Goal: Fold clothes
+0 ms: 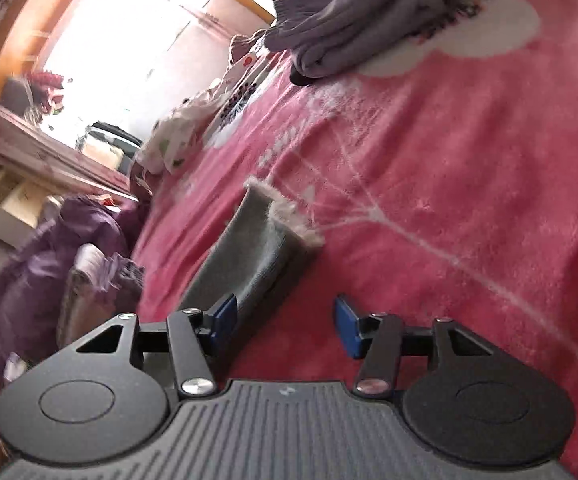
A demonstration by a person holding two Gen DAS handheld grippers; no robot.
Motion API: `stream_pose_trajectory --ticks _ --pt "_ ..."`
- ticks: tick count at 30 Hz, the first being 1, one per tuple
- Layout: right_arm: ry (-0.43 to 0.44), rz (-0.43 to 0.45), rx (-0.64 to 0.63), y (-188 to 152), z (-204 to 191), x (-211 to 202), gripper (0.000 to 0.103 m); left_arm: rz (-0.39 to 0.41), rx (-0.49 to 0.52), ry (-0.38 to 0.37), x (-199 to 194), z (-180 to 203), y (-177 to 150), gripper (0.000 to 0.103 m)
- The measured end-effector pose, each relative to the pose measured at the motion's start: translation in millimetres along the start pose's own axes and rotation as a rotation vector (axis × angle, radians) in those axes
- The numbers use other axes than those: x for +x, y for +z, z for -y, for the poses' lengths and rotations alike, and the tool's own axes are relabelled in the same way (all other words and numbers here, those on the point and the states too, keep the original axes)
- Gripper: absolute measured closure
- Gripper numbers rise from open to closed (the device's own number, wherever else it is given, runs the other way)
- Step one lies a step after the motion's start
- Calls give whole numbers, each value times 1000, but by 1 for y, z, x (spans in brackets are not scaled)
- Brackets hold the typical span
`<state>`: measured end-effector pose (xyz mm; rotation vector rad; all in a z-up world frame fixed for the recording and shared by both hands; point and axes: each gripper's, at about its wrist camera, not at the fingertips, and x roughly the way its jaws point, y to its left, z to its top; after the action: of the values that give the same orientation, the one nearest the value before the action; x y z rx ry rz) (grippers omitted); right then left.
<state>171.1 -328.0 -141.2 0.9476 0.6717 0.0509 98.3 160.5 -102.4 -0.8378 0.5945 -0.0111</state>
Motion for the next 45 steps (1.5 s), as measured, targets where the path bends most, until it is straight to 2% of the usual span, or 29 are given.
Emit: stream_pose_trajectory --ticks 3,6,10,13,17,18,19,21,24,26,27,31,39,45 --pt "34 14 43 2 9 4 50 8 -89 -7 6 -19 -1 47" --pt "72 25 54 9 16 13 49 29 -231 -10 12 -45 -2 47" --pt "130 28 47 20 22 25 50 88 -362 -45 20 -63 1 47" --pt "169 21 9 28 23 35 52 126 -357 -39 26 -64 3 47" --pt "209 12 -23 35 25 44 55 155 -298 -10 35 -60 7 49" --pt "211 9 -37 35 25 45 58 162 -293 -2 37 -60 8 49" --pt "196 5 -58 34 23 46 65 168 -288 4 41 -60 7 51" --pt "181 15 -76 32 23 48 70 175 -266 23 43 -59 5 58" --pt "193 21 -88 31 25 47 71 183 -241 48 43 -55 5 66" --pt "190 23 -98 30 24 46 71 220 -228 39 37 -49 5 70" --pt "183 27 -109 29 22 46 71 243 -215 40 33 -43 6 74" --pt "156 36 -132 28 17 44 72 305 -134 58 22 -6 11 77" --pt "178 5 -34 35 22 45 74 356 210 68 11 105 5 81" --pt "203 -25 49 41 29 46 74 329 472 50 34 181 -23 82"
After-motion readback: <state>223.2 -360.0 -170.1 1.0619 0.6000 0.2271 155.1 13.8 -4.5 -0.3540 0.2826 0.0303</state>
